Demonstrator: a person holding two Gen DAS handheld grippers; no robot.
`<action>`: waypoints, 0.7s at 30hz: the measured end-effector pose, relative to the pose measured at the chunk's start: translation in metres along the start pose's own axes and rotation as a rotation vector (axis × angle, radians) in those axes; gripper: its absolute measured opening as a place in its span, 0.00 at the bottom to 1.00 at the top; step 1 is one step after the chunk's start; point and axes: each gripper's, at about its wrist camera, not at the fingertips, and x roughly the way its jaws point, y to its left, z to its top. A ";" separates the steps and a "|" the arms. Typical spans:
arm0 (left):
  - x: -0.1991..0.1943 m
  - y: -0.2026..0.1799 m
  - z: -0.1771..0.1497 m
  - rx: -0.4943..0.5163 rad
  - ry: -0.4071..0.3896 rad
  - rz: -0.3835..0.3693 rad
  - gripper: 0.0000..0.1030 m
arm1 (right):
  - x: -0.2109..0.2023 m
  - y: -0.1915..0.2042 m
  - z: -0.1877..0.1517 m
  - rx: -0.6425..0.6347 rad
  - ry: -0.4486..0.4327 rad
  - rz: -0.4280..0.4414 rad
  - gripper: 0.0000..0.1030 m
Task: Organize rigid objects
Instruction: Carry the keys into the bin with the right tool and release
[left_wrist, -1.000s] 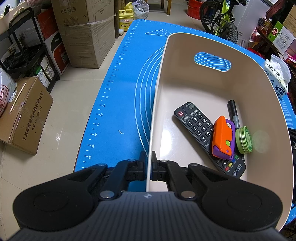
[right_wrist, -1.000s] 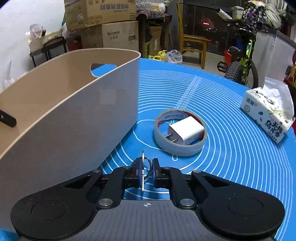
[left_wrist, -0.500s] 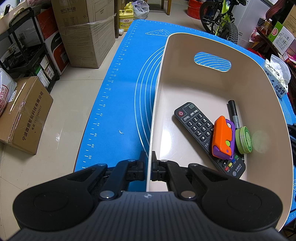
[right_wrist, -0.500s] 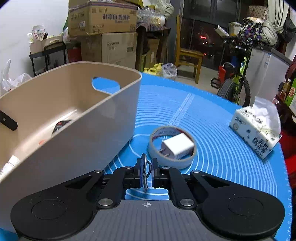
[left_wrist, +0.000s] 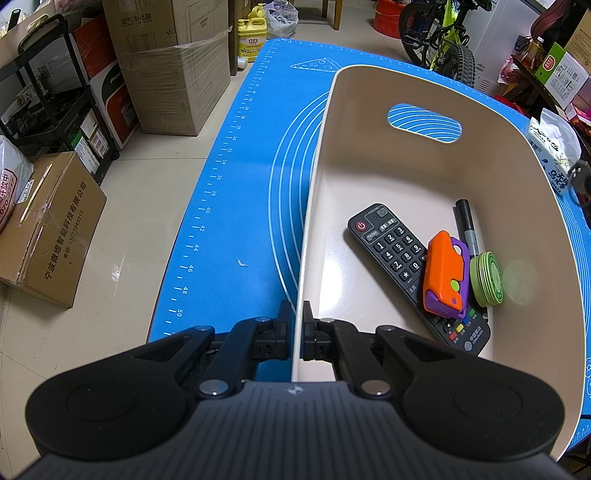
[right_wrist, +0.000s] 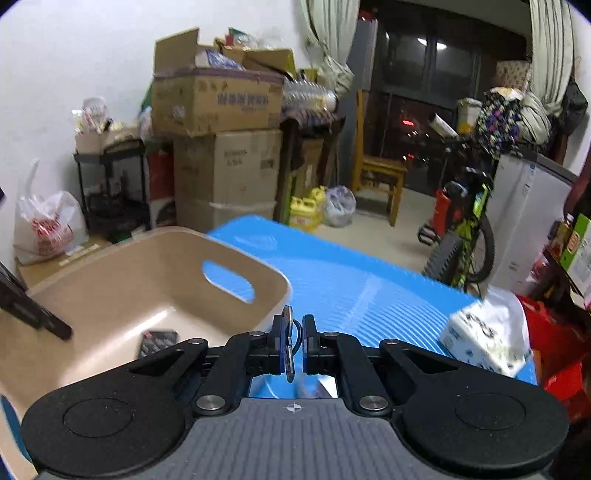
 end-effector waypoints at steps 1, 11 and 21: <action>0.000 0.000 0.000 0.000 0.000 0.000 0.05 | 0.000 0.004 0.005 -0.003 -0.006 0.009 0.18; 0.000 0.000 0.000 0.001 0.000 0.001 0.05 | 0.025 0.054 0.025 -0.052 0.053 0.125 0.18; -0.001 0.001 0.000 0.000 -0.001 0.000 0.05 | 0.068 0.097 0.007 -0.142 0.266 0.198 0.19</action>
